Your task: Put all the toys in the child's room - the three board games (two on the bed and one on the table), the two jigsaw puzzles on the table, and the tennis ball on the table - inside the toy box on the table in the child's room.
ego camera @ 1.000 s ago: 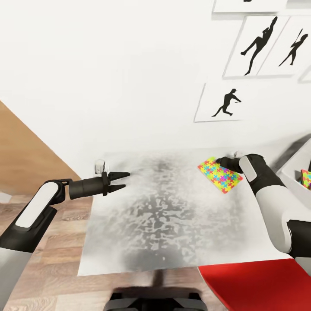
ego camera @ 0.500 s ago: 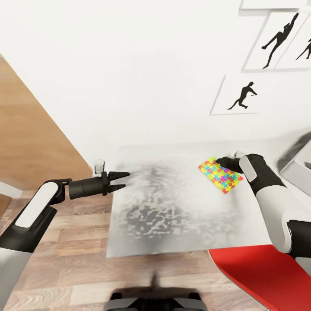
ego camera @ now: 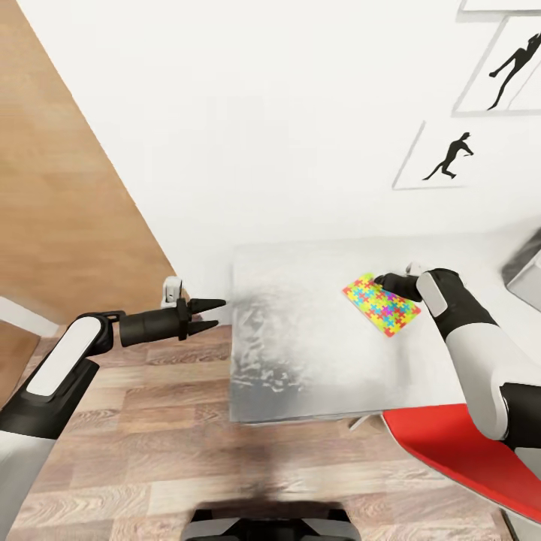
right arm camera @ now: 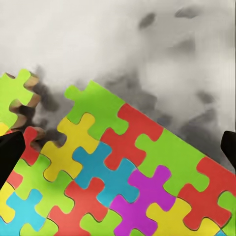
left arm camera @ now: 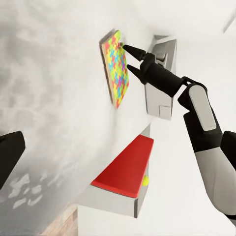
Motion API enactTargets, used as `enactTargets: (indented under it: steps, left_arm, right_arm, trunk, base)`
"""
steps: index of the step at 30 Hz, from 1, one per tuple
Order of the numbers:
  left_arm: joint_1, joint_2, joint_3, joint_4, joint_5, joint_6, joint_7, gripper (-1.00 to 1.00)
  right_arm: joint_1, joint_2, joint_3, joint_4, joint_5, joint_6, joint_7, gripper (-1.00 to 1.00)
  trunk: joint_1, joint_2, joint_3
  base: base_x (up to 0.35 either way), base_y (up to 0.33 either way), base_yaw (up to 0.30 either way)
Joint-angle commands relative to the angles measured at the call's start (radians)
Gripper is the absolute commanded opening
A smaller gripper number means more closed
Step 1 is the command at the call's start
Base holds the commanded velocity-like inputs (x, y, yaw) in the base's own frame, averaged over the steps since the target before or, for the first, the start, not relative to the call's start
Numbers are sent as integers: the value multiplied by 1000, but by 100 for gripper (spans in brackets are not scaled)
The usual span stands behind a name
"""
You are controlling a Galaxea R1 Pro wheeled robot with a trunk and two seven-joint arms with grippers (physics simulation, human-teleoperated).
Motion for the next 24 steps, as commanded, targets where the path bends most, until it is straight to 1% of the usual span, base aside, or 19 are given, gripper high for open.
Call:
enactTargets:
  steps: [1,24]
  left_arm:
    - [-1,1,-1,0,1,1,0,100]
    - [-1,2,-1,0,1,1,0,100]
  right_arm:
    - [0,1,-1,27,-20,3,-8,100]
    - [-1,5,-1,26,-19,3,-8,100]
  trunk:
    - [1,-1,-2]
    - [1,-1,-2]
  base:
    - [-139,263,0]
    - [-139,263,0]
